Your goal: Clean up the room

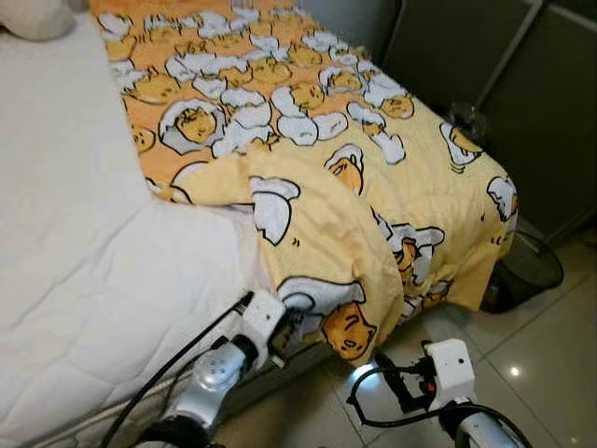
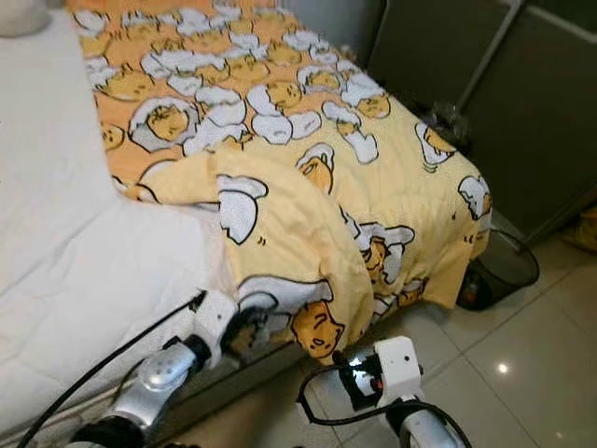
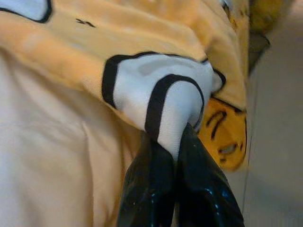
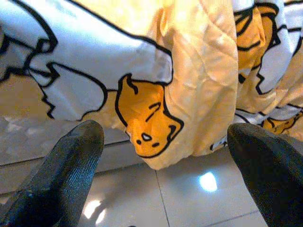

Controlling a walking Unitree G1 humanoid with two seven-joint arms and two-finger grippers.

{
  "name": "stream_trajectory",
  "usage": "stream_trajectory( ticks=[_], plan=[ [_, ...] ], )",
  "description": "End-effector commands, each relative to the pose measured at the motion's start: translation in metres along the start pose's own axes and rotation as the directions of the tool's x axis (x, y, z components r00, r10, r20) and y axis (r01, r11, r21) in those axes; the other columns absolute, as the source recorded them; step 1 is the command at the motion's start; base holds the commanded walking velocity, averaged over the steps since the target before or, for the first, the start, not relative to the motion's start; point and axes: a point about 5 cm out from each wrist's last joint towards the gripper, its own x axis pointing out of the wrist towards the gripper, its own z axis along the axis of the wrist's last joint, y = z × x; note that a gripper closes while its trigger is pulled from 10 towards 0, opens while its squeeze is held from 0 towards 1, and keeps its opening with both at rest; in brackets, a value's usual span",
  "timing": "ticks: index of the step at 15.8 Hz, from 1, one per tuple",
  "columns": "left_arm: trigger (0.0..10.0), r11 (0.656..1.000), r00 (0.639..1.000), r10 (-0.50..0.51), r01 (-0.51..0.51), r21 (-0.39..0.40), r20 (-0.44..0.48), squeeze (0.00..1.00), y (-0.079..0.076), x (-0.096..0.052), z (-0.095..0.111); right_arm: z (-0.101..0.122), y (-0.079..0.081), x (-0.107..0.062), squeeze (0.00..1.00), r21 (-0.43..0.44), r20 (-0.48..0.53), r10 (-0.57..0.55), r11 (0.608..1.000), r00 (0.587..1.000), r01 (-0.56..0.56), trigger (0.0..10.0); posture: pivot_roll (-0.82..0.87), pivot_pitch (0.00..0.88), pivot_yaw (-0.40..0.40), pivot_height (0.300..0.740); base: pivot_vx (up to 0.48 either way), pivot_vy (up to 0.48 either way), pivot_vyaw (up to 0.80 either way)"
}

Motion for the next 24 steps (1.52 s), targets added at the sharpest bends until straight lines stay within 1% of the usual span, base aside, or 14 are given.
stream_trajectory(
  ticks=[1, 3, 5, 7, 10, 15, 17, 18, 19, 20, 21, 22, 23, 24],
  plan=[
    [10.0, 1.000, 0.999, -0.012, 0.012, 0.010, -0.053, 0.00, -0.002, -0.003, -0.009, -0.003, -0.007, -0.006, 0.00, -0.006, -0.013, -0.013, 1.000, 1.000, 0.013, 10.0, 0.09, 0.101, -0.112, 0.740, 0.000, 0.000, 0.00],
    [10.0, 0.999, 0.997, 0.038, -0.036, 0.029, -0.065, 0.00, 0.004, -0.003, -0.009, -0.002, -0.008, -0.007, 0.00, -0.009, -0.010, -0.010, 1.000, 1.000, 0.009, 10.0, 0.08, 0.107, -0.110, 0.740, 0.000, 0.000, 0.00],
    [10.0, 0.999, 0.997, 0.050, -0.050, -0.004, -0.051, 0.00, 0.005, -0.004, -0.009, -0.004, -0.009, -0.008, 0.00, -0.010, -0.014, -0.011, 1.000, 1.000, 0.011, 10.0, 0.08, 0.112, -0.108, 0.740, 0.000, 0.000, 0.00],
    [10.0, 0.997, 0.997, 0.071, -0.070, 0.006, -0.036, 0.00, 0.005, -0.003, -0.007, -0.003, -0.009, -0.007, 0.00, -0.009, -0.014, -0.011, 1.000, 1.000, 0.011, 10.0, 0.08, 0.119, -0.106, 0.740, 0.000, 0.000, 0.00],
    [10.0, 0.996, 0.996, 0.081, -0.082, -0.032, -0.030, 0.00, 0.003, -0.003, -0.007, -0.004, -0.008, -0.007, 0.00, -0.008, -0.018, -0.006, 1.000, 1.000, 0.006, 10.0, 0.08, 0.127, -0.107, 0.740, 0.000, 0.000, 0.00],
    [10.0, 0.997, 0.997, 0.066, -0.068, -0.038, -0.043, 0.00, -0.002, -0.004, -0.010, -0.006, -0.009, -0.008, 0.00, -0.010, -0.030, -0.003, 1.000, 1.000, 0.003, 10.0, 0.08, 0.137, -0.111, 0.740, -0.375, 0.000, 0.00],
    [10.0, 0.996, 0.997, 0.063, -0.065, -0.059, -0.046, 0.00, -0.004, -0.003, -0.011, -0.007, -0.010, -0.008, 0.00, -0.010, -0.033, -0.003, 1.000, 0.999, 0.002, 10.0, 0.08, 0.139, -0.110, 0.740, 0.000, 0.000, 0.00],
    [10.0, 0.997, 0.999, 0.042, -0.043, -0.057, -0.022, 0.00, -0.009, -0.002, -0.008, -0.007, -0.010, -0.008, 0.00, -0.010, -0.035, -0.002, 1.000, 0.999, 0.001, 10.0, 0.07, 0.139, -0.113, 0.740, 0.000, 0.000, 0.00],
    [10.0, 0.999, 1.000, -0.013, 0.012, -0.040, -0.020, 0.00, -0.017, 0.000, -0.009, -0.007, -0.010, -0.008, 0.00, -0.010, -0.038, -0.001, 1.000, 0.999, 0.000, 10.0, 0.07, 0.139, -0.112, 0.740, 0.000, 0.000, 0.00],
    [10.0, 0.999, 0.999, -0.027, 0.026, -0.040, -0.028, 0.00, -0.019, 0.000, -0.010, -0.007, -0.010, -0.008, 0.00, -0.011, -0.038, 0.000, 1.000, 0.999, 0.000, 10.0, 0.07, 0.139, -0.112, 0.740, 0.000, 0.000, 0.00],
    [10.0, 0.997, 0.994, -0.079, 0.080, 0.012, -0.075, 0.00, -0.026, -0.001, -0.016, -0.007, -0.011, -0.009, 0.00, -0.011, -0.041, 0.000, 1.000, 0.999, 0.000, 10.0, 0.07, 0.140, -0.113, 0.740, 0.000, 0.000, 0.00],
    [10.0, 0.987, 0.980, -0.155, 0.160, 0.031, -0.123, 0.00, -0.039, -0.002, -0.022, -0.009, -0.011, -0.009, 0.00, -0.011, -0.049, 0.002, 1.000, 0.999, -0.003, 10.0, 0.07, 0.141, -0.113, 0.740, 0.000, 0.000, 0.00],
    [10.0, 0.980, 0.972, -0.190, 0.195, 0.030, -0.137, 0.00, -0.044, -0.002, -0.024, -0.010, -0.011, -0.009, 0.00, -0.012, -0.053, 0.005, 1.000, 0.999, -0.006, 10.0, 0.07, 0.141, -0.112, 0.740, 0.000, 0.000, 0.00],
    [10.0, 0.960, 0.946, -0.275, 0.281, 0.008, -0.173, 0.00, -0.059, -0.002, -0.028, -0.011, -0.010, -0.010, 0.00, -0.013, -0.060, 0.010, 1.000, 0.998, -0.011, 10.0, 0.07, 0.140, -0.112, 0.740, 0.000, 0.000, 0.00]
  ],
)
